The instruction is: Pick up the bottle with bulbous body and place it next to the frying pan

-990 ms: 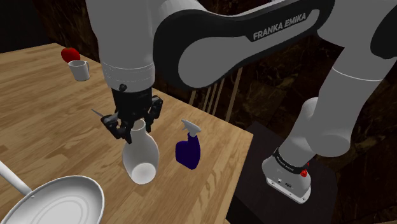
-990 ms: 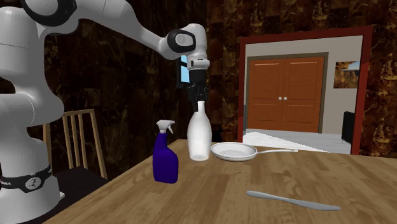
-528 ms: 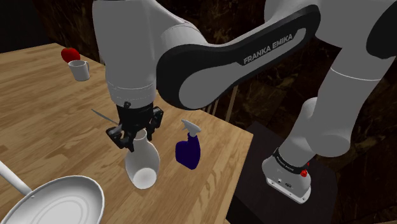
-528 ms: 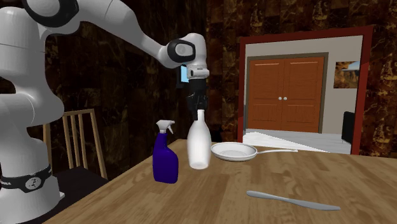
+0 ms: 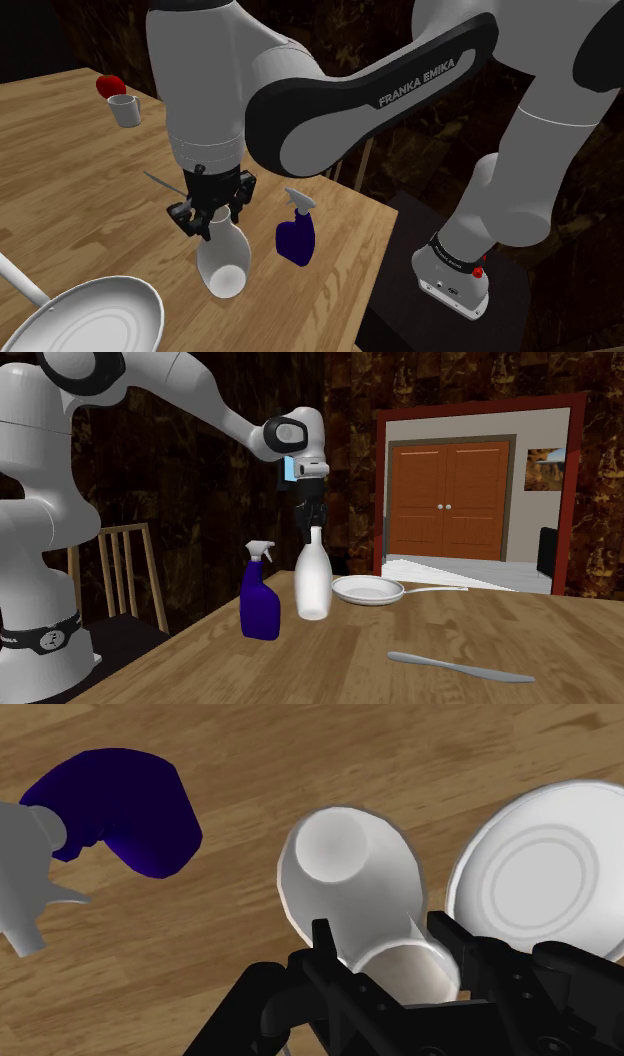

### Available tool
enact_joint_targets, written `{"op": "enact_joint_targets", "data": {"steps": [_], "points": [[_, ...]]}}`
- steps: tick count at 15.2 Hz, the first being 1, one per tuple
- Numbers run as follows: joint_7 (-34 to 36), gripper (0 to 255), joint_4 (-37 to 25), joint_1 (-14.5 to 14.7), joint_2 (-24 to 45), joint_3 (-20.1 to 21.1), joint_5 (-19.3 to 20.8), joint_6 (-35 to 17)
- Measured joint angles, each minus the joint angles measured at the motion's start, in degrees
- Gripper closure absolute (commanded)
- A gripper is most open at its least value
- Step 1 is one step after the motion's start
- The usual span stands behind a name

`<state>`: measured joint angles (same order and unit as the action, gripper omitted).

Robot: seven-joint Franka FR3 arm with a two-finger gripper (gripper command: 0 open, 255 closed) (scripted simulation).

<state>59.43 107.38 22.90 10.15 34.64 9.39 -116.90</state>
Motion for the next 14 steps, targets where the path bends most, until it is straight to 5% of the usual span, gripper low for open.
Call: {"op": "enact_joint_targets", "data": {"steps": [6, 14], "points": [[0.01, 0, -0.02, 0.0, 0.0, 0.0, 0.01, -0.01], [-1.16, 0, -4.89, -0.17, -2.17, 0.41, -1.69, 6.55]]}}
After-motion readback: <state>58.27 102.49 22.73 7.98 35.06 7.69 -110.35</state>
